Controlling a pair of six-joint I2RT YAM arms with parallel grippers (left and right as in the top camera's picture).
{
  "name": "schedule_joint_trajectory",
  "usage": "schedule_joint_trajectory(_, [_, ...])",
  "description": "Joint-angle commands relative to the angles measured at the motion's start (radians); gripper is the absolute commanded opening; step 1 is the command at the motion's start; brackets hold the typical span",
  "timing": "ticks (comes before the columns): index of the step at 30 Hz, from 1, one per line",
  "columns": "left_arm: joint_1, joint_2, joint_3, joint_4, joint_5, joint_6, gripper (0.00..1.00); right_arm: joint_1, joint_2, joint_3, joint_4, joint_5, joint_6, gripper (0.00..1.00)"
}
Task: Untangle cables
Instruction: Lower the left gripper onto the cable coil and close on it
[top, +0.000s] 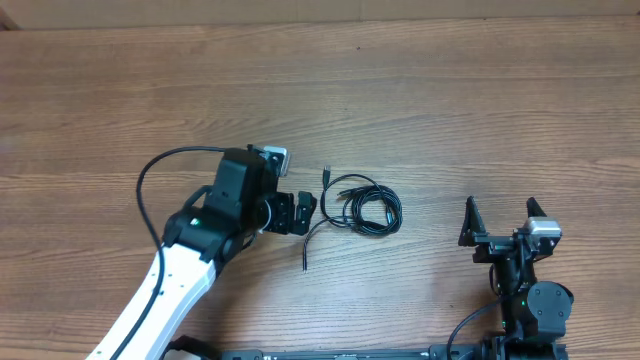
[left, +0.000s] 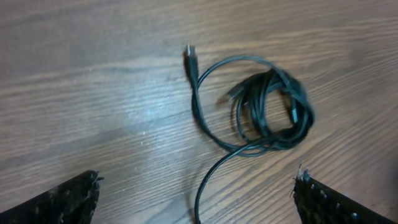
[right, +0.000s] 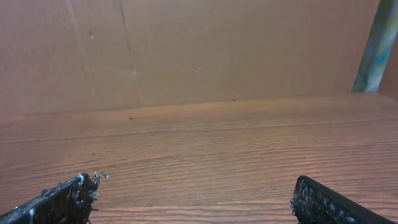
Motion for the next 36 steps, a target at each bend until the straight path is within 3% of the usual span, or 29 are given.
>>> schedule_joint_trajectory(1, [-0.006, 0.032, 0.018, 0.001, -0.002, -0.03, 1.0, -0.003, -0.012, -0.011, 0.007, 0.005, -0.005, 1.0])
schedule_joint_trajectory(19, [-0.006, 0.059, 0.024, 0.004, 0.0, -0.048, 1.0, -0.003, -0.012, -0.011, 0.007, 0.005, -0.005, 1.0])
schedule_joint_trajectory(28, [-0.006, 0.068, 0.157, -0.045, 0.006, -0.037, 1.0, -0.003, -0.012, -0.011, 0.007, 0.005, -0.005, 1.0])
schedule_joint_trajectory(36, [-0.052, 0.151, 0.215, -0.019, 0.078, 0.197, 0.94, -0.003, -0.012, -0.011, 0.007, 0.005, -0.005, 1.0])
